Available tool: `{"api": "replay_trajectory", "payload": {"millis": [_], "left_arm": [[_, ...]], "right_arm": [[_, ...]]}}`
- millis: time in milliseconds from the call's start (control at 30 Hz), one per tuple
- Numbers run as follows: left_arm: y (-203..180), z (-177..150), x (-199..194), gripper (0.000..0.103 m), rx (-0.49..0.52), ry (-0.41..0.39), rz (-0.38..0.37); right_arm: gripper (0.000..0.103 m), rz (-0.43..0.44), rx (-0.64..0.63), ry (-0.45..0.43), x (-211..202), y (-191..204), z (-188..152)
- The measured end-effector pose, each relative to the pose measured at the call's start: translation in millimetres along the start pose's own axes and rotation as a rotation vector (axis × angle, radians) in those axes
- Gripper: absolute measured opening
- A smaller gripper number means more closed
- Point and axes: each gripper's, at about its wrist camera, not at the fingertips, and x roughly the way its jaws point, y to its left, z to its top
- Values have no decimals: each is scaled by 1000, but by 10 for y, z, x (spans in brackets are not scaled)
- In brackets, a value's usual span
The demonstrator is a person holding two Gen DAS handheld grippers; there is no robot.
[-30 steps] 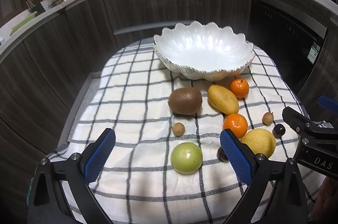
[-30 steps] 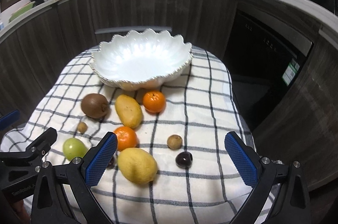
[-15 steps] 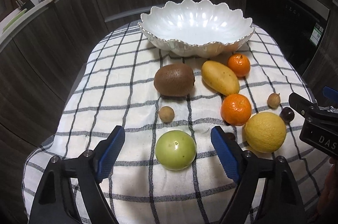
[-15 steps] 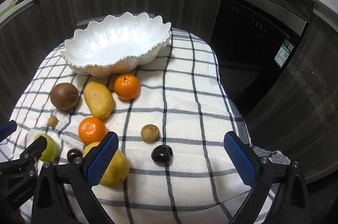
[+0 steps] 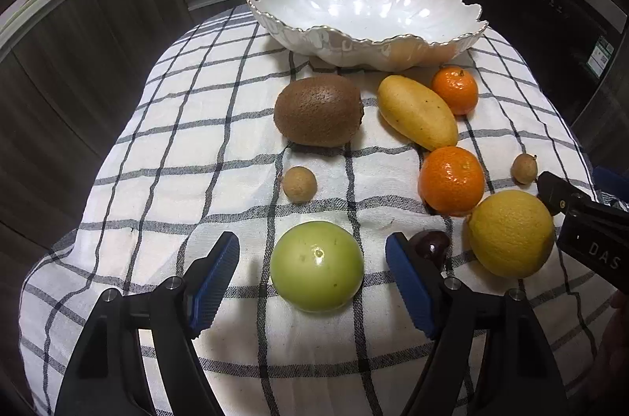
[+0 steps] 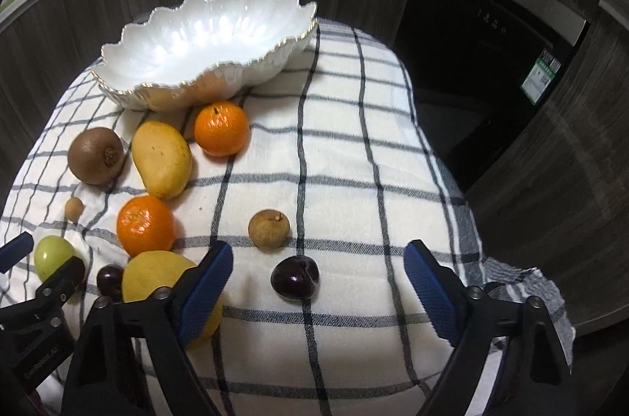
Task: Organize fruits
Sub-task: 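Move left tool toward the green apple while right tool approaches a dark plum, then close left tool on the green apple while right tool grasps the dark plum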
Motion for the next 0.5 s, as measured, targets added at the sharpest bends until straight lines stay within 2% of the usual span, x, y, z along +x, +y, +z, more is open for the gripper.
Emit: {"api": "replay_trajectory", "payload": {"millis": [267,333,400,467,500], "left_arm": [[18,-13,104,69,-14,41,-25],[13,-13,117,66,-13,45,-32],[5,-13,120,61,-12,50,-45],[-11,-12,112,61,-7,49,-55],[-23,-11,104,61,-3,47,-58]], "right_arm": [[72,11,1,52,117,24,-9],[66,21,1,49,121,28,-4],[57,27,5,48,118,26,-10],[48,30,15,46,102,6,-10],[47,31,21,43,93,-7,-11]]}}
